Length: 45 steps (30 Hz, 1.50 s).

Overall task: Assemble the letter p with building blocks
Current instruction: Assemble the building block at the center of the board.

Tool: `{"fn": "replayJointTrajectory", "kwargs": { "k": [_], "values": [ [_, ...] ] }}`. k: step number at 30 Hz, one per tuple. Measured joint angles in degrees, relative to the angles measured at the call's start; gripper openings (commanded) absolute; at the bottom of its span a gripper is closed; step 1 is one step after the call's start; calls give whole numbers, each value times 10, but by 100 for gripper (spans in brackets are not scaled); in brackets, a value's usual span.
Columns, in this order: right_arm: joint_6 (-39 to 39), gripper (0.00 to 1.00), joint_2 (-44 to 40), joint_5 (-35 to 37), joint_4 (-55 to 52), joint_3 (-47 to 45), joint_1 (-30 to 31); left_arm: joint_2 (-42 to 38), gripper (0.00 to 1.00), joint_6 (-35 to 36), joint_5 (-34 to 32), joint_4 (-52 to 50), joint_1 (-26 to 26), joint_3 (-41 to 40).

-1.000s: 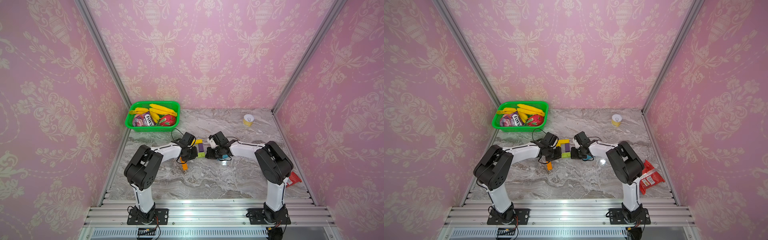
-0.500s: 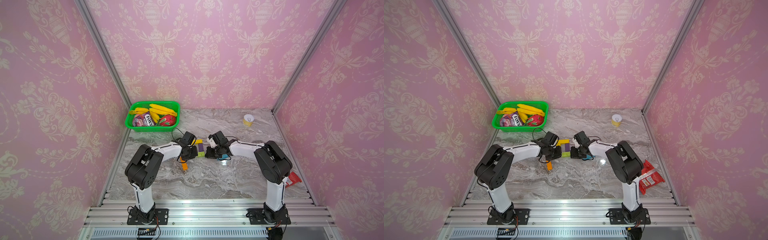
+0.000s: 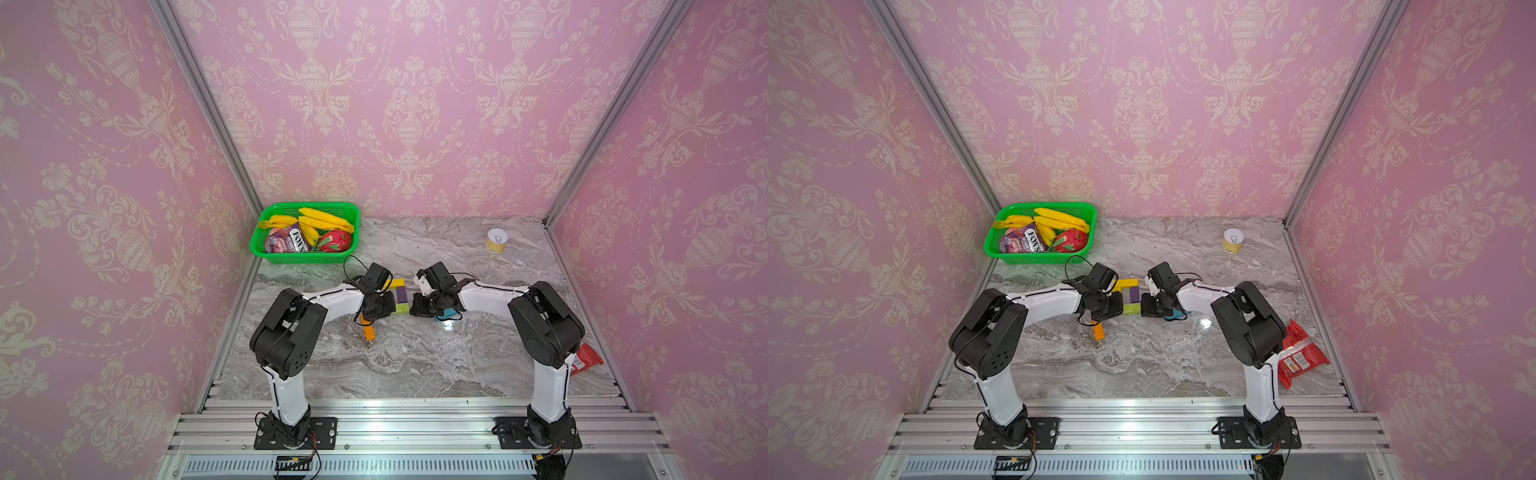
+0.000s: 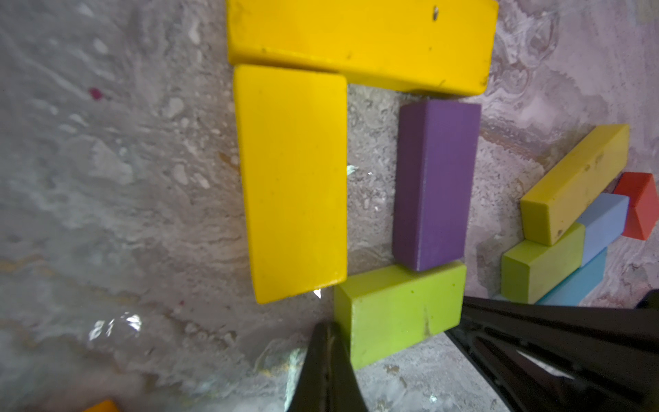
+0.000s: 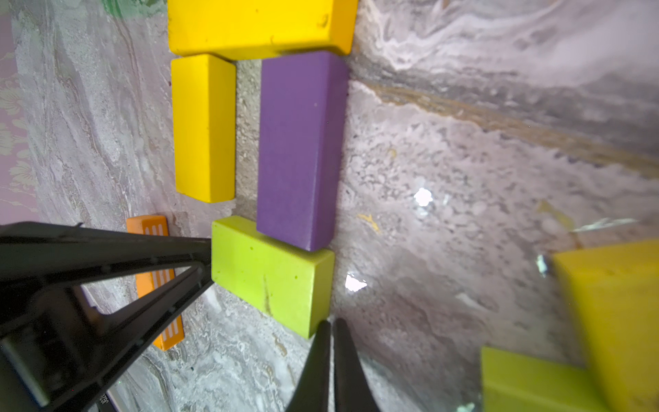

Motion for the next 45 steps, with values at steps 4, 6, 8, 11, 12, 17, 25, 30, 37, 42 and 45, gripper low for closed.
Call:
{"fn": "replayJointTrajectory", "kwargs": {
  "k": [4,6,8,11,12,17,25,30,37,42,45],
  "values": [
    [0,9,0,0,0,1,0,3,0,0,-1,-2,0,3],
    [0,9,1,0,0,1,0,3,0,0,-1,-2,1,3],
    [0,9,1,0,-1,3,0,3,0,0,-2,-2,1,4],
    [0,10,2,0,-3,5,0,3,0,0,-2,-3,1,4],
    [0,10,2,0,-3,5,0,3,0,0,-2,-3,1,4],
    [0,10,2,0,-3,5,0,3,0,0,-2,-4,1,5],
    [0,10,4,0,-3,6,0,4,0,0,-3,-4,2,7],
    [0,10,5,0,-3,7,0,6,0,0,-4,-4,4,9],
    [0,11,5,0,-2,7,0,6,0,0,-7,-4,4,9],
    [0,12,2,-2,13,-2,0,3,0,0,-14,-9,4,9],
    [0,12,-5,-4,30,-17,1,-2,0,0,-16,-15,4,8]
  ]
}}
